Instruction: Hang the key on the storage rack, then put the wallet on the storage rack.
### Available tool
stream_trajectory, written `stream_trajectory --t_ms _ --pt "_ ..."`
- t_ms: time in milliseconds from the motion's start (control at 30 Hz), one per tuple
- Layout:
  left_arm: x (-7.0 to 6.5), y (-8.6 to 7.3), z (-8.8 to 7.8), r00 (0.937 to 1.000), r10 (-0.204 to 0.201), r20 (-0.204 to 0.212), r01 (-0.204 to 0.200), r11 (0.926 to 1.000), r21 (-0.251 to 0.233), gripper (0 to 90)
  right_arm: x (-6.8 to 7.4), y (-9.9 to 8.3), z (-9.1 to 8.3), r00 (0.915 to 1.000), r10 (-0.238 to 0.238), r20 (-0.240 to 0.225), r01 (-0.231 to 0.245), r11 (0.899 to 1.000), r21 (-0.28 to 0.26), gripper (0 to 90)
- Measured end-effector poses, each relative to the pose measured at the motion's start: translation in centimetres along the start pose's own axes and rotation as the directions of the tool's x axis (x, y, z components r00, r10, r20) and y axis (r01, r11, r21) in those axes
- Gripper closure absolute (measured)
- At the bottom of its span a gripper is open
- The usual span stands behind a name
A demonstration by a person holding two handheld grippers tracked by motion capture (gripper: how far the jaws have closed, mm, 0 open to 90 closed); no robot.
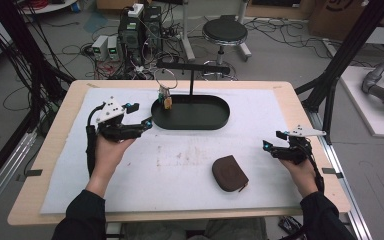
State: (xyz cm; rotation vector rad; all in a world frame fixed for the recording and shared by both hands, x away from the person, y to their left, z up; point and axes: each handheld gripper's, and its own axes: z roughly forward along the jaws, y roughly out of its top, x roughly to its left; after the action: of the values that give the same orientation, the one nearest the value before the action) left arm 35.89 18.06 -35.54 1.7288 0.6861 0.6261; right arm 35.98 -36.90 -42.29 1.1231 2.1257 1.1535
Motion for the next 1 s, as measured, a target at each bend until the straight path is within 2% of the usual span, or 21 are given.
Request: stream_trajectory --t_ms 300,500,833,1000 --pt "-1.4 -2.9 -1.4 0.9999 -0.016 0.004 0.016 0.9997 0.018 30.7 0.2 0.3 0.3 1.0 -0.007 -0.003 0.007 1.0 -0.004 28.4" --pt "-1.2 -4.5 -1.7 0.9996 -0.027 0.008 0.027 0.9996 0.011 29.9 0.1 0.3 0.3 1.0 0.003 0.001 -0.003 1.0 -0.001 28.4" --pt "-0.5 -4.6 -1.9 0.9994 -0.02 -0.029 0.02 0.9998 0.007 27.4 0.2 0.3 0.1 1.0 0.003 0.001 -0.003 1.0 -0.009 28.4" --pt "-0.6 -4.6 -1.7 0.9992 -0.021 -0.033 0.021 0.9998 0.0 27.4 0.3 0.3 -0.4 1.0 0.002 -0.004 -0.002 1.0 -0.017 28.4"
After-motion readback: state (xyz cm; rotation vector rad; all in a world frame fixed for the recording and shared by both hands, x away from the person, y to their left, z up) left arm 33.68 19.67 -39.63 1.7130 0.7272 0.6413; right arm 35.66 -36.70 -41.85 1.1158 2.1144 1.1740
